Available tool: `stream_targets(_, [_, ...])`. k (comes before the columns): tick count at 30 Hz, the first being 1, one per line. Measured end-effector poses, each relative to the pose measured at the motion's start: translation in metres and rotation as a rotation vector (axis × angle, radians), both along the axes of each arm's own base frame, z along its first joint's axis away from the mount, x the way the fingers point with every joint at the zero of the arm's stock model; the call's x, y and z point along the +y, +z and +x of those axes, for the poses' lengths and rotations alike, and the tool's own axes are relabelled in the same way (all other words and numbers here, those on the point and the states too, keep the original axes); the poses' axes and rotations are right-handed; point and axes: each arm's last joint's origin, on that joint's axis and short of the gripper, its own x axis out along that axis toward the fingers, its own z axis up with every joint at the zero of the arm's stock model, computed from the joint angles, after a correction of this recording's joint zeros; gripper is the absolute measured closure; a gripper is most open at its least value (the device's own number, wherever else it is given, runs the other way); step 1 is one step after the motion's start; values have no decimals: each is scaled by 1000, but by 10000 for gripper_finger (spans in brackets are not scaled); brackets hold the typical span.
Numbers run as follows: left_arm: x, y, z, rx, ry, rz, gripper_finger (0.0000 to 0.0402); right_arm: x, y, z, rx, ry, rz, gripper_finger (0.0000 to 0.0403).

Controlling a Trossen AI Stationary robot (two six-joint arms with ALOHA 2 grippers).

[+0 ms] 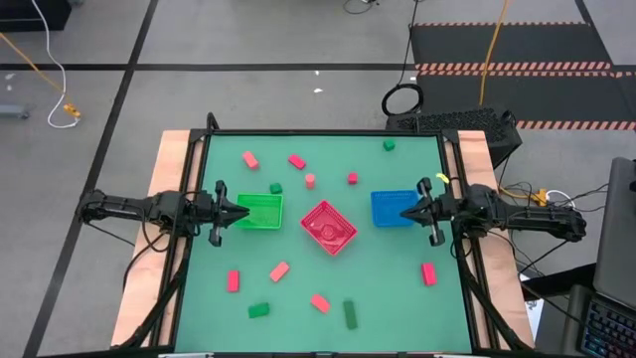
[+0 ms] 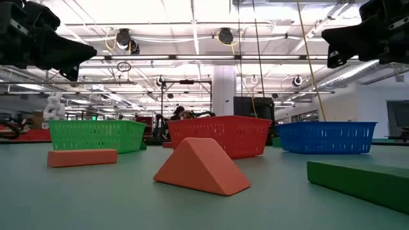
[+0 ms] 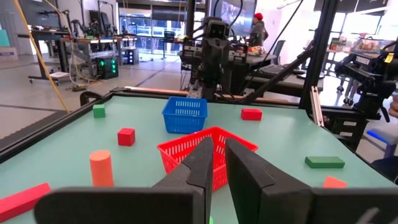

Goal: Sort & place blocks by color
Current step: Put the pink block into the red bin

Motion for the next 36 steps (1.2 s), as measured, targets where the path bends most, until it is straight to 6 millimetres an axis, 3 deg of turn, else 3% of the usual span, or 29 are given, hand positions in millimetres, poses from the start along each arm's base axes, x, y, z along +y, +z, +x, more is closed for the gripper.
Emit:
stream_targets(12, [0, 0, 0, -2, -4, 0, 355, 0, 2, 0, -18, -1, 1, 403])
stream_targets(19, [1, 14, -1, -148, 16, -100, 355, 0, 2, 0, -16, 2, 34, 403])
stream_targets(27, [1, 25, -4, -268, 3, -172, 355, -6, -27, 2, 289, -196, 179, 403])
stream_targets(32, [7, 43, -10, -445, 154, -80, 355, -7, -11, 6, 118, -202, 141, 403])
stream_targets(36, [9, 56, -6, -379, 237, -32, 354, -9, 0, 8, 0, -256, 99, 403])
